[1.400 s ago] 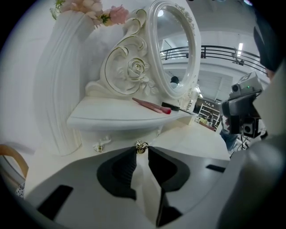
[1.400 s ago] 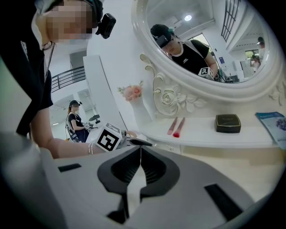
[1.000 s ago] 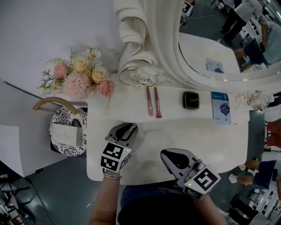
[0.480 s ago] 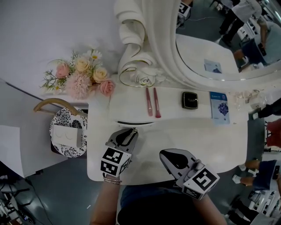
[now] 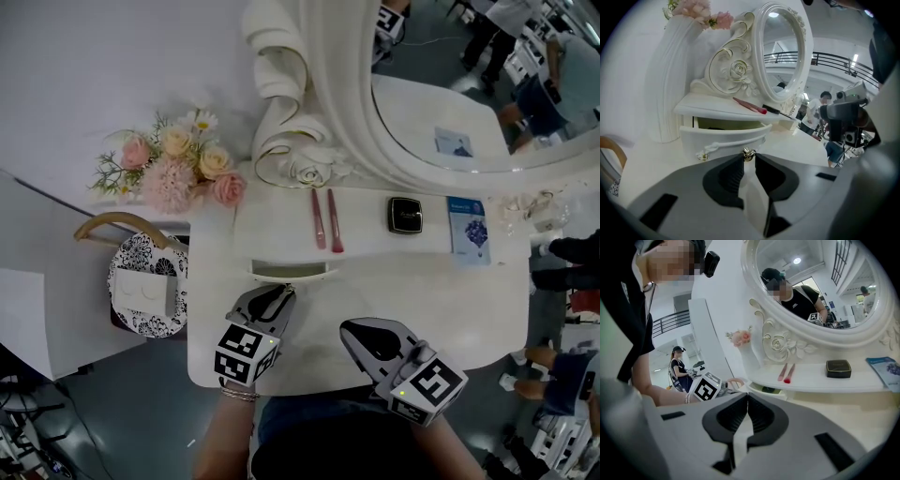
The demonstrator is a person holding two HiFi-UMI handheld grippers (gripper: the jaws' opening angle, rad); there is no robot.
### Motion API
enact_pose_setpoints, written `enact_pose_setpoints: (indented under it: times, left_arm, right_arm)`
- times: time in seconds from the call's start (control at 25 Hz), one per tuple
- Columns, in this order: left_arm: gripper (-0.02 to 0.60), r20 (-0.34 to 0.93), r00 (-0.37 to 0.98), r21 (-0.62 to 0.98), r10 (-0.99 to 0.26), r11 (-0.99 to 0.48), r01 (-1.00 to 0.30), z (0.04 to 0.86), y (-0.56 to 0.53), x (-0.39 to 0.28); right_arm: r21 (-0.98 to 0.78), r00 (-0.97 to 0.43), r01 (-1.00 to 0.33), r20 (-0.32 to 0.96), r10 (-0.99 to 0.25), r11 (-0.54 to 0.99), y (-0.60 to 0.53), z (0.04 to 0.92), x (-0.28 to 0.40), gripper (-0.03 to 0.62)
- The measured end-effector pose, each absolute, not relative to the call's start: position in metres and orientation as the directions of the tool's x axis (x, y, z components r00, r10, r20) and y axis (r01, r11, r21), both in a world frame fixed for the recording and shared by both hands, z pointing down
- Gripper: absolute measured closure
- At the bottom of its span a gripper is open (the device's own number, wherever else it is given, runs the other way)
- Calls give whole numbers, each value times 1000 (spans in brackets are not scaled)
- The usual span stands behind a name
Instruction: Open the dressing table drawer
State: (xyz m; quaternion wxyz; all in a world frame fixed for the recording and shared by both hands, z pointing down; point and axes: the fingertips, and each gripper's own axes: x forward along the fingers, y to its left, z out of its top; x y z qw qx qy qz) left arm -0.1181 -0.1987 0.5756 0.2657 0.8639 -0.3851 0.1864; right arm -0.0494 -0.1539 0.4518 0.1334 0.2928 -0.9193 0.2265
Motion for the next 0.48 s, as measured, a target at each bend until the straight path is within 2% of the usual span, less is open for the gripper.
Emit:
enact_pose_setpoints:
  times: [0.12, 0.48]
  left_arm:
    - [494, 528, 639, 325, -560, -561, -761, 576, -194, -118]
    - [494, 538, 642, 339, -546, -557, -758, 578, -181, -119]
  right_arm:
    - [-358, -805, -588, 346, -482, 725, -155, 448, -53, 576]
    - [-355, -801, -589, 372, -469, 725, -150, 456, -52, 576]
